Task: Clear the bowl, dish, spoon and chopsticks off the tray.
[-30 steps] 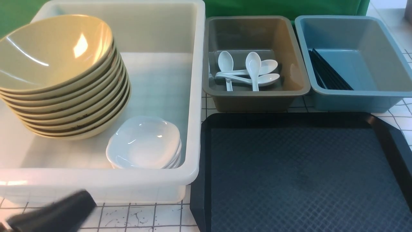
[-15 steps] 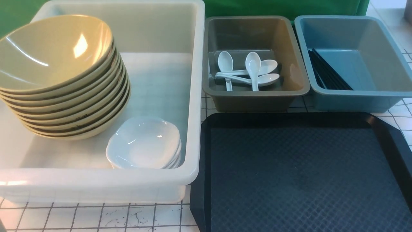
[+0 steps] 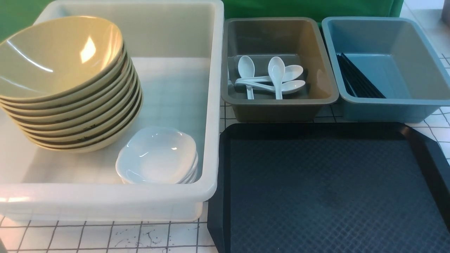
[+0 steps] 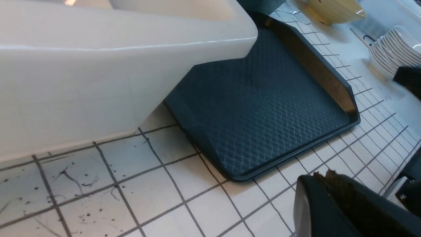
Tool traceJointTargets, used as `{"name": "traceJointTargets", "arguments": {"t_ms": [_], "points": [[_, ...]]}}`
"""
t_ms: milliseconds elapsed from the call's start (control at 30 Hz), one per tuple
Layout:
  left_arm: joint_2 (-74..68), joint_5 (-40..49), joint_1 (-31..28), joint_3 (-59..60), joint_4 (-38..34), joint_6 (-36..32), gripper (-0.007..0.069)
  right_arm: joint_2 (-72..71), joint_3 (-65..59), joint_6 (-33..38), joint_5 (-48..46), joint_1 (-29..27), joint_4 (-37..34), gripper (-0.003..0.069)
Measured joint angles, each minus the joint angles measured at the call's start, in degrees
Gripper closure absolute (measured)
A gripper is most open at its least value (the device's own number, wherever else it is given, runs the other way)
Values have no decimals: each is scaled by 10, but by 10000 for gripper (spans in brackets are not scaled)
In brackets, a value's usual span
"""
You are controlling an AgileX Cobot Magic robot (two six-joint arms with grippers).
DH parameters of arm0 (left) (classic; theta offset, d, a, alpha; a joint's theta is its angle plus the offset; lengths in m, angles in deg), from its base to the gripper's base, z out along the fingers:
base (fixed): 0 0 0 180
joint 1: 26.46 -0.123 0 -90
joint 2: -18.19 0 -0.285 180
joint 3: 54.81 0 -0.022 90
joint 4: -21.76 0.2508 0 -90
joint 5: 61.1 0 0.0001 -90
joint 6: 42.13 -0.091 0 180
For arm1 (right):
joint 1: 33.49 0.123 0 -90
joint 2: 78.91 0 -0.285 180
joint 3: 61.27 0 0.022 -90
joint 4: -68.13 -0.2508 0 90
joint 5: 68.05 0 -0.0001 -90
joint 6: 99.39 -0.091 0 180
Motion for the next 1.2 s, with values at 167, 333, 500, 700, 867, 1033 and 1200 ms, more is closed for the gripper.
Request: {"name": "traceJointTargets", "arguments": {"t_ms": [167, 333, 500, 700, 867, 1033, 1200], "points": [[0, 0, 0, 0, -1, 0, 625, -33, -18, -1, 31, 0, 0, 621], [0, 0, 0, 0, -1, -1, 625, -34, -19, -2, 31, 0, 0, 617], [0, 0, 0, 0, -1, -2, 625, -34, -19, -2, 31, 0, 0, 612], [0, 0, 0, 0, -1, -2, 625, -34, -19, -2, 31, 0, 0, 602], [0, 0, 0, 0, -1, -2, 625, -34, -19, -2, 31, 0, 0, 601], [0, 0, 0, 0, -1, -2, 625, -34, -19, -2, 31, 0, 0, 594], [0, -9, 0, 5, 4, -2, 625, -34, -19, -2, 31, 0, 0, 589]]}}
